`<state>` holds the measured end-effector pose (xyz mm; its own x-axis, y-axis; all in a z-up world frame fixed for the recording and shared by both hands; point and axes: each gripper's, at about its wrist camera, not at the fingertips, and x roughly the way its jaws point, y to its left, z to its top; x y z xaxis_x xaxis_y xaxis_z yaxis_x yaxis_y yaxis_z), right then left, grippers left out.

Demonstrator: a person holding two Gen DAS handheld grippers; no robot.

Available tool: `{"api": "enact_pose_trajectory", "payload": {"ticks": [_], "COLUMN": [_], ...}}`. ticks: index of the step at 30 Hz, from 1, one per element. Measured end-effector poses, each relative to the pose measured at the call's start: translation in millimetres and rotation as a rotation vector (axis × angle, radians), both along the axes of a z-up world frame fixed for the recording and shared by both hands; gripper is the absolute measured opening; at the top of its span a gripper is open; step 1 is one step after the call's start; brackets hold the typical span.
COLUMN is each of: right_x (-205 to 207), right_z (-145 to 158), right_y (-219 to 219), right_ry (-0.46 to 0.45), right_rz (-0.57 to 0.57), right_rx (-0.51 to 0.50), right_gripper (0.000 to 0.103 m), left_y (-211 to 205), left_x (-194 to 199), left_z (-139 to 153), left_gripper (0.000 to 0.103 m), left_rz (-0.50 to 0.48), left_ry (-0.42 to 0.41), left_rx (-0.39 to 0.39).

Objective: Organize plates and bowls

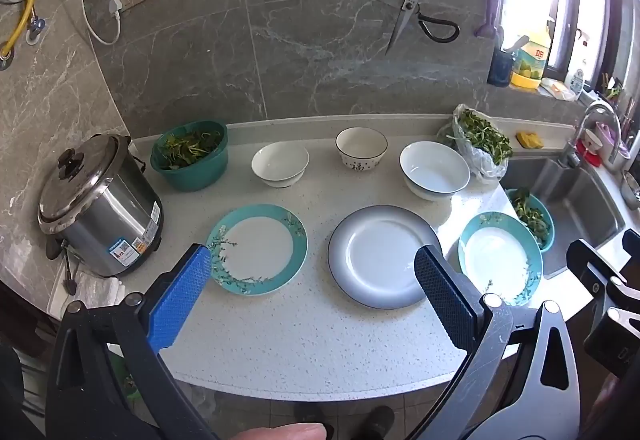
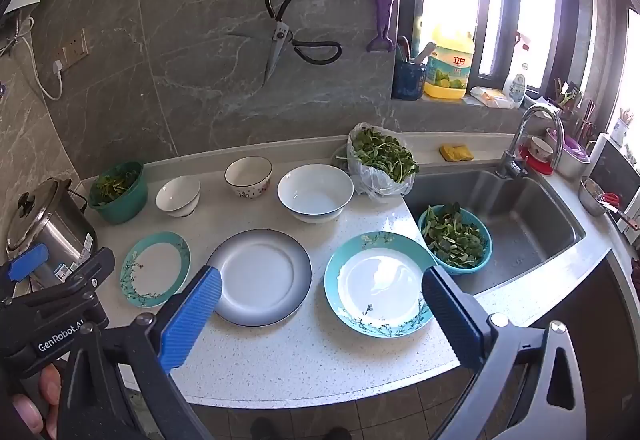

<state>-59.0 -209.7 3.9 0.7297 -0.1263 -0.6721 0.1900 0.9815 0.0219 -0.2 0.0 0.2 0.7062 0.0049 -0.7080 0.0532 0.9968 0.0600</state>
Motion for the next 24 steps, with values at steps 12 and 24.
{"api": "enact_pose_trajectory", "payload": {"ticks": [12, 24], "right_x": [1.0, 3.9], "right_z": [-1.2, -2.8], "right_y": [-0.2, -1.1], "right_ry": [0.004, 0.008], "right_rz": [-0.001, -0.002], "right_rx": [-0.006, -0.005], "right_gripper": [0.102, 0.102], "left_y": [-0.4, 1.3], "left_x": [0.2, 0.8], "left_z": [0.0, -2.9], "left_gripper": [0.103, 0.103], "left_rz": [-0.001, -0.001], "left_ry": [0.008, 0.011], "left_rx": [0.007, 0.006]}}
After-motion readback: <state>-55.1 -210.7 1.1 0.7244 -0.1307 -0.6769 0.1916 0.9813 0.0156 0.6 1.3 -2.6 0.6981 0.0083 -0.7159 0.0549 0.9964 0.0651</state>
